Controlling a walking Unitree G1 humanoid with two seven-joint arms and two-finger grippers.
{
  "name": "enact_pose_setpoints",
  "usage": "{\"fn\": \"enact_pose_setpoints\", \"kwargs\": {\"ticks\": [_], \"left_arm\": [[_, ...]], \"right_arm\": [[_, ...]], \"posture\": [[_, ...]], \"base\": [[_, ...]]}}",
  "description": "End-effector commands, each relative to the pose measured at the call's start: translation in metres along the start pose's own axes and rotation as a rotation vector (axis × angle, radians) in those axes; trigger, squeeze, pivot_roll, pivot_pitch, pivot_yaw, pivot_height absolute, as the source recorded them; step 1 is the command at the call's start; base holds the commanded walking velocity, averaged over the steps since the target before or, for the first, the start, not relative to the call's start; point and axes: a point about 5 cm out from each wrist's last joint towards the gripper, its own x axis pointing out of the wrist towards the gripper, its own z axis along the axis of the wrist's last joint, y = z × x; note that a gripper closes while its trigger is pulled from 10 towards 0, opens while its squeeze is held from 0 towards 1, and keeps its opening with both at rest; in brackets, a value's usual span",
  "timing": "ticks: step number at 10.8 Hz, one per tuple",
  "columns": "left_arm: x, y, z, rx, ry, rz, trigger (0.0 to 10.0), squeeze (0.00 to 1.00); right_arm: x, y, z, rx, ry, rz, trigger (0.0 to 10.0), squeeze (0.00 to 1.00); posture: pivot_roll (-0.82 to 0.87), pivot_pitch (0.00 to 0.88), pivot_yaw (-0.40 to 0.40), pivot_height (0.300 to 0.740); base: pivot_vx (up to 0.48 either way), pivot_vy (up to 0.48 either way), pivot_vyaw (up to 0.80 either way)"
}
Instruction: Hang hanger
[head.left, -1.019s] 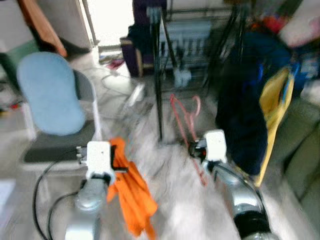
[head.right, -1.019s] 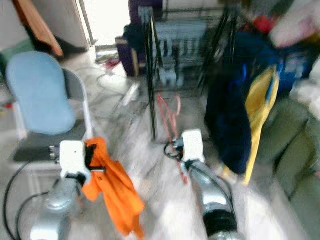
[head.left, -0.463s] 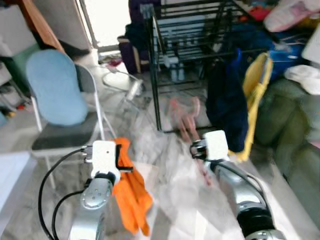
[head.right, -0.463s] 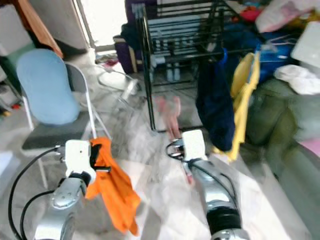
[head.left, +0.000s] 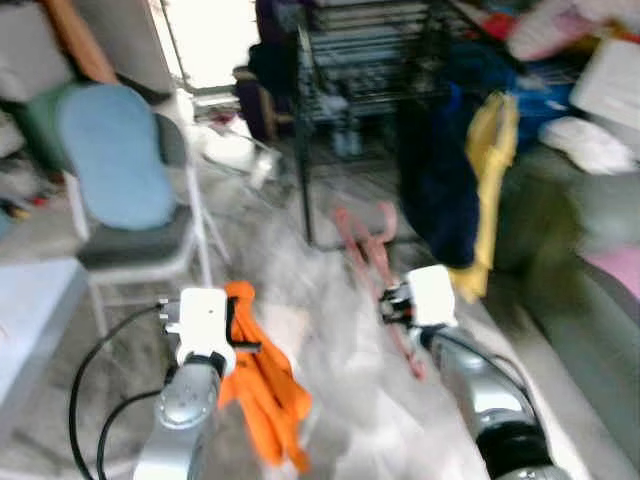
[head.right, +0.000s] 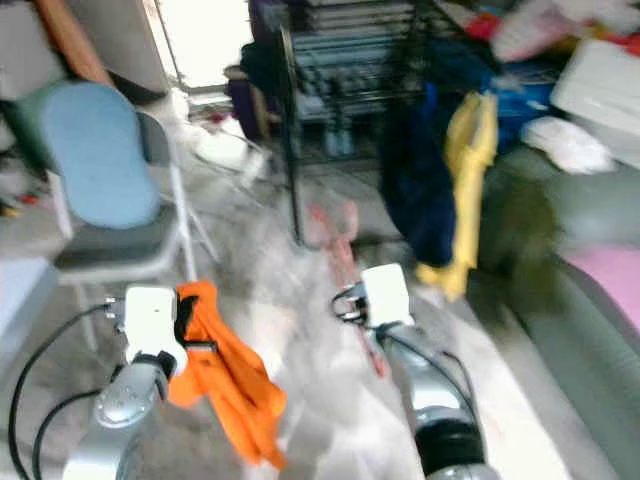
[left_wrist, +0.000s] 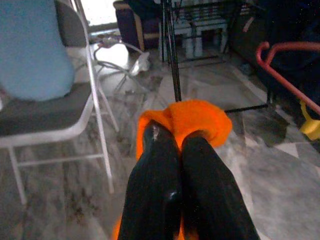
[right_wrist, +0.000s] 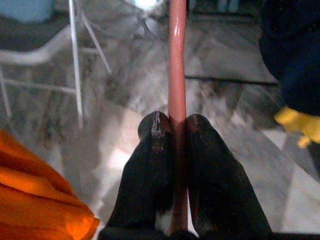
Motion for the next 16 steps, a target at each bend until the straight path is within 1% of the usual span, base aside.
{"fn": "enact_pose_setpoints", "kwargs": {"ticks": [1, 2, 3, 4, 5, 6, 7, 8, 9, 10, 11, 12, 13, 14, 15, 16], "left_arm": [[0.001, 0.009, 0.007, 0.019, -0.027, 0.026, 10.0, 0.0], [0.002, 0.01, 0.008, 0.018, -0.028, 0.026, 10.0, 0.0], [0.002, 0.011, 0.009, 0.022, -0.027, 0.027, 10.0, 0.0], [0.002, 0.012, 0.007, 0.014, -0.012, 0.025, 10.0, 0.0], [0.002, 0.012, 0.009, 0.038, -0.03, 0.019, 10.0, 0.0], [0.002, 0.012, 0.013, 0.026, -0.047, -0.01, 10.0, 0.0], [0.001, 0.011, 0.02, 0.06, -0.103, -0.115, 10.0, 0.0], [0.001, 0.015, 0.032, 0.272, -0.198, -0.274, 10.0, 0.0], [0.008, 0.031, 0.044, 0.423, -0.227, -0.34, 10.0, 0.0], [0.02, 0.047, 0.058, 0.615, -0.251, -0.368, 10.0, 0.0], [0.026, 0.051, 0.065, 0.774, -0.265, -0.44, 10.0, 0.0], [0.034, 0.056, 0.068, 0.911, -0.257, -0.469, 10.0, 0.0], [0.043, 0.061, 0.069, 0.995, -0.244, -0.489, 10.0, 0.0], [0.052, 0.064, 0.075, 1.088, -0.276, -0.497, 10.0, 0.0], [0.056, 0.066, 0.08, 1.162, -0.296, -0.488, 10.0, 0.0], [0.065, 0.075, 0.086, 1.241, -0.288, -0.464, 10.0, 0.0]], "right_arm": [[0.002, 0.013, 0.015, -0.022, -0.051, 0.041, 10.0, 0.0], [0.002, 0.012, 0.017, -0.075, -0.062, 0.033, 10.0, 0.0], [0.001, 0.014, 0.019, -0.094, -0.091, 0.025, 10.0, 0.0], [0.0, 0.016, 0.022, -0.071, -0.118, 0.045, 10.0, 0.0], [-0.001, 0.017, 0.022, -0.07, -0.117, 0.043, 10.0, 0.0], [-0.002, 0.017, 0.026, -0.087, -0.157, 0.039, 10.0, 0.0], [-0.002, 0.016, 0.029, -0.101, -0.16, 0.039, 10.0, 0.0], [-0.003, 0.009, 0.031, -0.146, -0.149, 0.038, 10.0, 0.0], [-0.004, 0.003, 0.034, -0.122, -0.152, 0.074, 10.0, 0.0], [-0.008, -0.004, 0.041, -0.132, -0.17, 0.123, 10.0, 0.0], [-0.012, -0.01, 0.047, -0.163, -0.18, 0.185, 10.0, 0.0], [-0.02, -0.018, 0.054, -0.183, -0.186, 0.283, 10.0, 0.0], [-0.031, -0.032, 0.062, -0.201, -0.192, 0.372, 10.0, 0.0], [-0.044, -0.044, 0.069, -0.238, -0.175, 0.477, 10.0, 0.0], [-0.051, -0.05, 0.07, -0.258, -0.152, 0.524, 10.0, 0.0], [-0.067, -0.058, 0.072, -0.294, -0.102, 0.621, 10.0, 0.0]], "posture": [[-0.01, 0.0, 0.062, 0.74], [-0.01, 0.0, 0.061, 0.74], [-0.01, 0.0, 0.062, 0.74], [-0.01, 0.0, 0.062, 0.74], [-0.01, 0.0, 0.06, 0.74], [-0.01, 0.0, 0.06, 0.74], [-0.01, 0.0, 0.062, 0.74], [-0.01, 0.004, 0.063, 0.74], [-0.01, 0.006, 0.065, 0.74], [-0.01, 0.008, 0.072, 0.74], [-0.01, 0.009, 0.078, 0.74], [-0.02, 0.011, 0.081, 0.74], [-0.04, 0.013, 0.079, 0.74], [-0.04, 0.013, 0.079, 0.74], [-0.04, 0.013, 0.079, 0.74], [-0.05, 0.016, 0.075, 0.74]], "base": [[-0.285, 0.0, 0.0], [-0.285, 0.0, 0.0], [-0.285, 0.0, 0.0], [-0.319, 0.0, 0.0], [0.0, 0.0, 0.0], [0.0, 0.0, 0.0], [0.0, 0.0, 0.0], [0.0, 0.0, 0.0], [0.0, 0.0, 0.0], [0.0, 0.0, 0.0], [0.0, 0.0, 0.0], [0.0, 0.0, 0.0], [0.0, 0.0, 0.0], [0.0, 0.0, 0.0], [0.0, 0.0, 0.0], [0.0, 0.0, 0.0]]}}
